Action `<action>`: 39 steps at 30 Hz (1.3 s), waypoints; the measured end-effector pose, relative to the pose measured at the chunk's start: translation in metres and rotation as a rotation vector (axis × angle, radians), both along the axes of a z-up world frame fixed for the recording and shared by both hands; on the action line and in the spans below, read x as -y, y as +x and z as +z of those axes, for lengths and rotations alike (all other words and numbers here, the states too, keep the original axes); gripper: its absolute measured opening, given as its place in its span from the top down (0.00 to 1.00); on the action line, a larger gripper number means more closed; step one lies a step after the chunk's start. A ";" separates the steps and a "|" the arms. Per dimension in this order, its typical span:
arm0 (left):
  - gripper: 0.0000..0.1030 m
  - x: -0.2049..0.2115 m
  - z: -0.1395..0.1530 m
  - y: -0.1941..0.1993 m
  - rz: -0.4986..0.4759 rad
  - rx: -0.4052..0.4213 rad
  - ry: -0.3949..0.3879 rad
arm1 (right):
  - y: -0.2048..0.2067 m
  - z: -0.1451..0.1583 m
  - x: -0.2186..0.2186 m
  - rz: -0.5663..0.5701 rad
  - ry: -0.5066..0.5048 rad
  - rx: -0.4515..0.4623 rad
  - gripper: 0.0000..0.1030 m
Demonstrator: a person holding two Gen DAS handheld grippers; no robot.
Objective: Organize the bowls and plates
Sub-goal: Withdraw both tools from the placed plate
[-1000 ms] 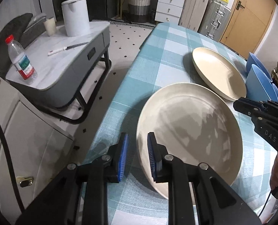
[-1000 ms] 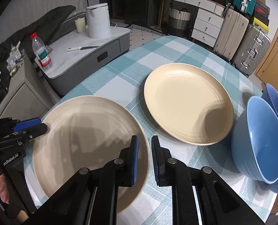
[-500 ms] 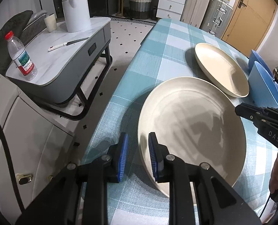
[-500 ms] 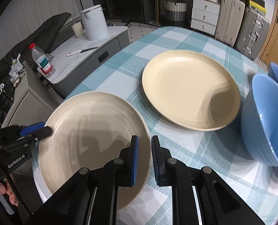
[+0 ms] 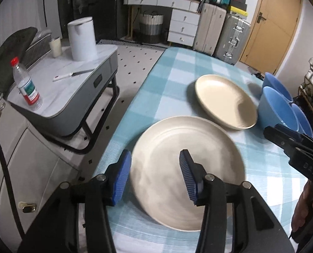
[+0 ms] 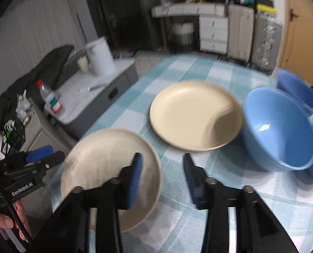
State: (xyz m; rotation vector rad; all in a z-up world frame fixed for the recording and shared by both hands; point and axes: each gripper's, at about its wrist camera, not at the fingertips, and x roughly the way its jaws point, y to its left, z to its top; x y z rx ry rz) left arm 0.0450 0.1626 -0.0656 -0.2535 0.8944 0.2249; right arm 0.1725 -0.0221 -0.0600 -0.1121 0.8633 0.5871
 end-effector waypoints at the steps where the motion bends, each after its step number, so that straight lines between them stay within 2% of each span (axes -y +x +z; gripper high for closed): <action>1: 0.54 0.004 0.003 0.000 -0.011 0.010 -0.002 | -0.005 0.006 0.005 -0.018 0.008 0.028 0.51; 4: 0.53 0.018 0.011 -0.001 -0.042 0.036 0.004 | -0.019 0.020 0.018 -0.055 0.012 0.091 0.50; 6: 0.52 0.032 0.016 -0.002 -0.073 0.050 0.011 | -0.027 0.027 0.027 -0.085 0.013 0.121 0.45; 8: 0.51 0.043 0.020 -0.001 -0.105 0.062 0.010 | -0.037 0.034 0.038 -0.123 0.010 0.160 0.31; 10: 0.51 0.056 0.024 0.000 -0.139 0.072 0.015 | -0.046 0.038 0.047 -0.160 -0.004 0.198 0.27; 19: 0.50 0.102 0.038 0.002 -0.218 0.111 0.037 | -0.072 0.049 0.092 -0.258 0.008 0.256 0.21; 21: 0.46 0.110 0.041 0.001 -0.227 0.123 0.040 | -0.077 0.052 0.099 -0.275 0.010 0.268 0.20; 22: 0.39 0.114 0.041 0.002 -0.229 0.128 0.044 | -0.080 0.053 0.105 -0.287 0.008 0.279 0.19; 23: 0.27 0.118 0.043 0.001 -0.230 0.137 0.047 | -0.084 0.055 0.109 -0.297 0.005 0.289 0.18; 25: 0.14 0.126 0.046 -0.002 -0.225 0.173 0.062 | -0.089 0.058 0.118 -0.315 0.007 0.306 0.18; 28: 0.13 0.139 0.053 -0.009 -0.236 0.228 0.107 | -0.097 0.062 0.136 -0.346 0.022 0.320 0.17; 33: 0.10 0.150 0.054 -0.010 -0.240 0.226 0.119 | -0.108 0.067 0.158 -0.385 0.041 0.335 0.14; 39: 0.10 0.162 0.051 -0.014 -0.248 0.220 0.135 | -0.122 0.069 0.179 -0.410 0.064 0.349 0.02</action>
